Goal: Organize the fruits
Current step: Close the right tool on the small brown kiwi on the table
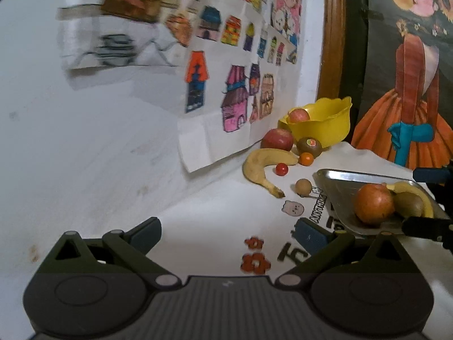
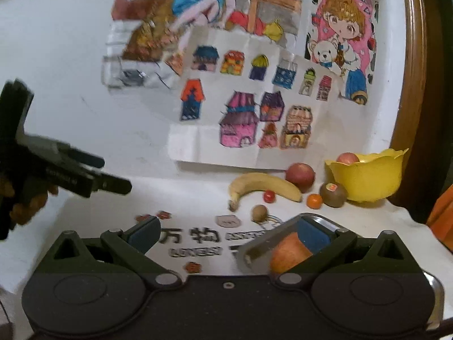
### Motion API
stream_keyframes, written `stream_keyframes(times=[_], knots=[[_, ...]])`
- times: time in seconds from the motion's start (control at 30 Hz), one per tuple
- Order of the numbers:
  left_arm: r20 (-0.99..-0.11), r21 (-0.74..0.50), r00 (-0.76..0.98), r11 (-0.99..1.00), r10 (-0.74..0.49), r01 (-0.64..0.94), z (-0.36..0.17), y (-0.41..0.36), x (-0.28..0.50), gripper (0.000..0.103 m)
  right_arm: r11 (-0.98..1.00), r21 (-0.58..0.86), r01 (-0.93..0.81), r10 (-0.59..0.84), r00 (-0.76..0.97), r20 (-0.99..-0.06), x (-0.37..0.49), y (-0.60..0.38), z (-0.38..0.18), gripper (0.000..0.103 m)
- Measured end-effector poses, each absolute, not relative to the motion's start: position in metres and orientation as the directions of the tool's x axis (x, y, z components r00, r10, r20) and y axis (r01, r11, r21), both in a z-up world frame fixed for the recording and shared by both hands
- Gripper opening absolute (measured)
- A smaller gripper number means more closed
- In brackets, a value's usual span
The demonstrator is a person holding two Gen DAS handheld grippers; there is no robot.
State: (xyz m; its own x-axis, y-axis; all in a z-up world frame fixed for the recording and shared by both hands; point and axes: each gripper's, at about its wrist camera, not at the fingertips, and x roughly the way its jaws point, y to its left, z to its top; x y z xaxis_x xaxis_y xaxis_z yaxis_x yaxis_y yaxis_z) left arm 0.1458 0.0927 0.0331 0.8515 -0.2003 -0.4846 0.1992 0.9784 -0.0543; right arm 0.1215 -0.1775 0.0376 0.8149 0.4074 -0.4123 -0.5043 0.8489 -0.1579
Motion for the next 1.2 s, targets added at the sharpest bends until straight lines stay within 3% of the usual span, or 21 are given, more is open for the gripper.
stream_keyframes(times=[0.37, 0.73, 1.2], knots=[[-0.496, 0.020, 0.840, 0.965, -0.218, 0.262, 0.033, 0.065, 0.212, 0.103, 0.809, -0.200, -0.553, 0.338, 0.716, -0.611, 0.229, -0.162, 0.042, 0.098], [-0.522, 0.057, 0.828, 0.961, -0.204, 0.272, 0.022, 0.062, 0.244, 0.103, 0.727, -0.200, -0.657, 0.315, 0.578, -0.753, 0.300, -0.125, 0.009, 0.054], [-0.510, 0.061, 0.830, 0.954, -0.223, 0.294, 0.018, 0.048, 0.272, 0.103, 0.743, -0.147, -0.653, 0.304, 0.524, -0.795, 0.332, -0.123, -0.006, 0.029]])
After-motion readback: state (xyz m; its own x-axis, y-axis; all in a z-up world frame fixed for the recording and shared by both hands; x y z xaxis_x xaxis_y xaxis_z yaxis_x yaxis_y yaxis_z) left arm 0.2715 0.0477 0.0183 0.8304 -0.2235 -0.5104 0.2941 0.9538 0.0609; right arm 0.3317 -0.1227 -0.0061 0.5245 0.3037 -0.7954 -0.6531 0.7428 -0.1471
